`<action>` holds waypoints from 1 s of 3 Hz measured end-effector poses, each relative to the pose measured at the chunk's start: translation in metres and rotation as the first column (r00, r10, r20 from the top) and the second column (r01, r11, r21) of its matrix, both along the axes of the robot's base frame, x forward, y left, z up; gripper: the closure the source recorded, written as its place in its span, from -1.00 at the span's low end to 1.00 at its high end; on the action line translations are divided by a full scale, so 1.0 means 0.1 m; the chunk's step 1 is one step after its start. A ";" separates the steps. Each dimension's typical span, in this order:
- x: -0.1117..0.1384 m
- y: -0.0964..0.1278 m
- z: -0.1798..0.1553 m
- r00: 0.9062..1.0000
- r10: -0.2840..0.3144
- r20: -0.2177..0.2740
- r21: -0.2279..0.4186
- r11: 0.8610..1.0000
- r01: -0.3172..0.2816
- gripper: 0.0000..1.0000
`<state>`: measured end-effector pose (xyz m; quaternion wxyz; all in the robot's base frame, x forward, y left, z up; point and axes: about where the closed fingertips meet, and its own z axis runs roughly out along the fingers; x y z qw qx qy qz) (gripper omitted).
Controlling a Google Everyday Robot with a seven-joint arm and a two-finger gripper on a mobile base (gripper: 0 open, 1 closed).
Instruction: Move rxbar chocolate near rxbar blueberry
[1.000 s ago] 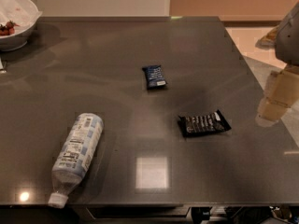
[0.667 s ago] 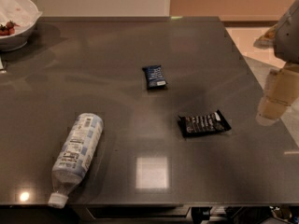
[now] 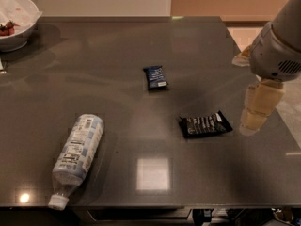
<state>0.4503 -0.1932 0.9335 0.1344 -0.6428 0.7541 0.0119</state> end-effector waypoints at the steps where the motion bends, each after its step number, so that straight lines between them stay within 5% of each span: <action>1: 0.00 0.19 -0.31 0.998 0.053 -0.022 0.043 0.998 -0.052 -1.00; 3: -0.03 0.50 -0.80 0.985 0.160 -0.063 0.098 0.983 -0.153 -1.00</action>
Offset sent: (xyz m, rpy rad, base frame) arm -0.0045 0.0587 -0.0864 0.1158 0.0642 0.1809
